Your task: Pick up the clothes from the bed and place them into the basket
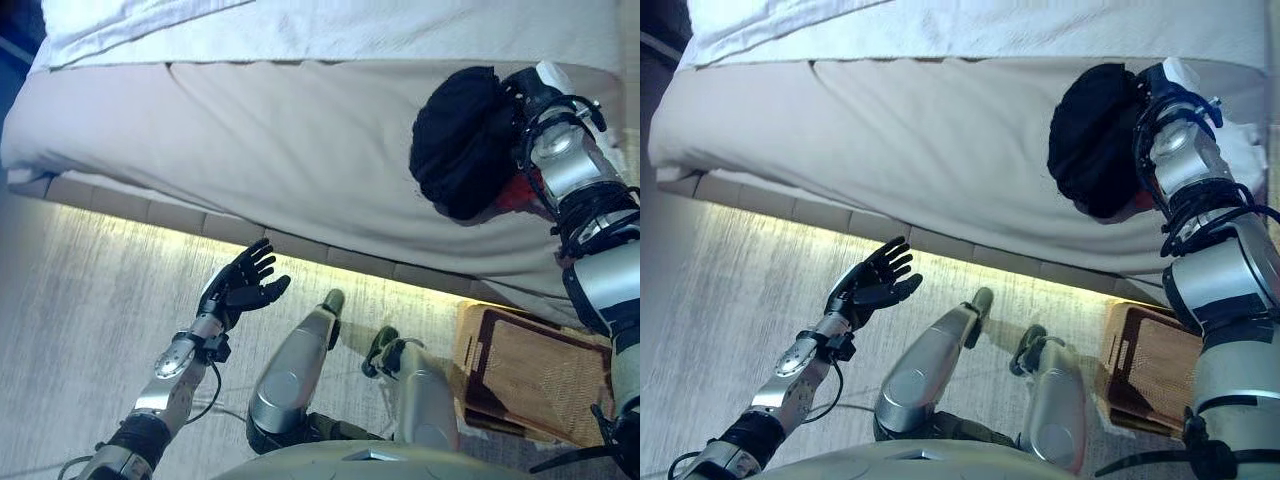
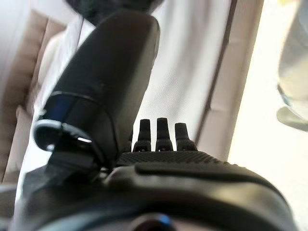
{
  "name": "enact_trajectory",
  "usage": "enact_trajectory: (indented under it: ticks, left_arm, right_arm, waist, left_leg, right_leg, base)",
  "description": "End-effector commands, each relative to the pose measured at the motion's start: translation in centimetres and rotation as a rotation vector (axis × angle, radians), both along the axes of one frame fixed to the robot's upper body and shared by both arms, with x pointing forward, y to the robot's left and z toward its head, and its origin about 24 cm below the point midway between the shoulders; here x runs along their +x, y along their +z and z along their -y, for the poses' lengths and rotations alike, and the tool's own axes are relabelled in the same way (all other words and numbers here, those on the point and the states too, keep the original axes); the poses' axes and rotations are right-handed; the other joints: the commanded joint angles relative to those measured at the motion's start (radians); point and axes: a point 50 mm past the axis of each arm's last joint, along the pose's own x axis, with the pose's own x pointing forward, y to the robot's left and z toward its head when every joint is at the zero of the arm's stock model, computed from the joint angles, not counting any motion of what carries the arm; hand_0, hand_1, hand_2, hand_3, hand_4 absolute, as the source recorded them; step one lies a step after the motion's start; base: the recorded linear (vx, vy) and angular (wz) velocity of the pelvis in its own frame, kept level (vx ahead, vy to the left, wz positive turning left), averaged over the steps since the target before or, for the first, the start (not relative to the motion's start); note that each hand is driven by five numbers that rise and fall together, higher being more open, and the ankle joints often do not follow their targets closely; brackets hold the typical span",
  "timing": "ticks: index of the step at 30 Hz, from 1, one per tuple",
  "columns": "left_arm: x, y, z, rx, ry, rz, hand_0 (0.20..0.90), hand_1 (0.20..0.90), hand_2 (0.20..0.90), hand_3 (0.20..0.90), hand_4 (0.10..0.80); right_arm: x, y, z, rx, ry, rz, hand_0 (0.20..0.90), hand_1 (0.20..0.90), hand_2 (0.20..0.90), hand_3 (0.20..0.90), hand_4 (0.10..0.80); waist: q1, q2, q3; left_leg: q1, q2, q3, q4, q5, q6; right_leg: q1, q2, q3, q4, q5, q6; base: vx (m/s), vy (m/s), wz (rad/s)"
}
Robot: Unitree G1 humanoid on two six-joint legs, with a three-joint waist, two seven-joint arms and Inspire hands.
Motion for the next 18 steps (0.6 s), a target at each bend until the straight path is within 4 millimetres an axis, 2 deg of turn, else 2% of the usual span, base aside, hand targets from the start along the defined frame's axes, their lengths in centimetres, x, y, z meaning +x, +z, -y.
enact_trajectory:
  ticks: [1, 8, 14, 18]
  left_arm:
    - [-1.2, -0.9, -0.6, 0.026, 0.047, -0.016, 0.900, 0.900, 0.900, 0.900, 0.800]
    - [-2.0, -2.6, -0.5, 0.040, 0.065, -0.095, 0.900, 0.900, 0.900, 0.900, 0.800]
    - [-2.0, -3.0, -0.8, 0.054, 0.093, -0.110, 0.900, 0.900, 0.900, 0.900, 0.800]
    - [-1.3, -2.6, -1.0, 0.055, 0.136, -0.078, 0.900, 0.900, 0.900, 0.900, 0.800]
  right_arm:
    - [-1.7, 4.3, 1.8, -0.005, 0.024, 0.226, 0.300, 0.300, 0.300, 0.200, 0.100]
    - [-3.1, 4.3, 4.3, 0.149, 0.028, 0.278, 0.300, 0.300, 0.300, 0.200, 0.100]
    - [-4.2, 4.1, 5.7, 0.170, 0.036, 0.295, 0.300, 0.300, 0.300, 0.200, 0.100]
    - [-5.6, 2.5, 7.0, 0.155, 0.037, 0.283, 0.300, 0.300, 0.300, 0.200, 0.100]
  waist:
    - [-0.021, -0.039, -0.198]
    - [-0.082, -0.073, -0.305]
    - [-0.141, -0.092, -0.365]
    - [-0.199, -0.093, -0.396]
  left_leg:
    - [0.059, 0.039, -0.021, -0.011, -0.084, -0.014]
    - [0.202, 0.066, 0.022, -0.150, -0.075, -0.018]
    - [0.280, 0.090, 0.076, -0.253, -0.068, -0.014]
    - [0.323, 0.107, 0.110, -0.335, -0.053, -0.014]
  right_leg:
    - [0.155, 0.042, -0.055, -0.212, 0.082, -0.020]
    - [0.274, 0.069, -0.007, -0.372, 0.135, 0.003]
    - [0.310, 0.083, 0.056, -0.465, 0.193, 0.032]
    - [0.317, 0.095, 0.112, -0.514, 0.224, 0.051]
  base:
    - [0.153, -0.007, -0.17]
    - [0.155, 0.002, -0.18]
    - [0.063, 0.014, -0.22]
    - [0.027, 0.032, -0.28]
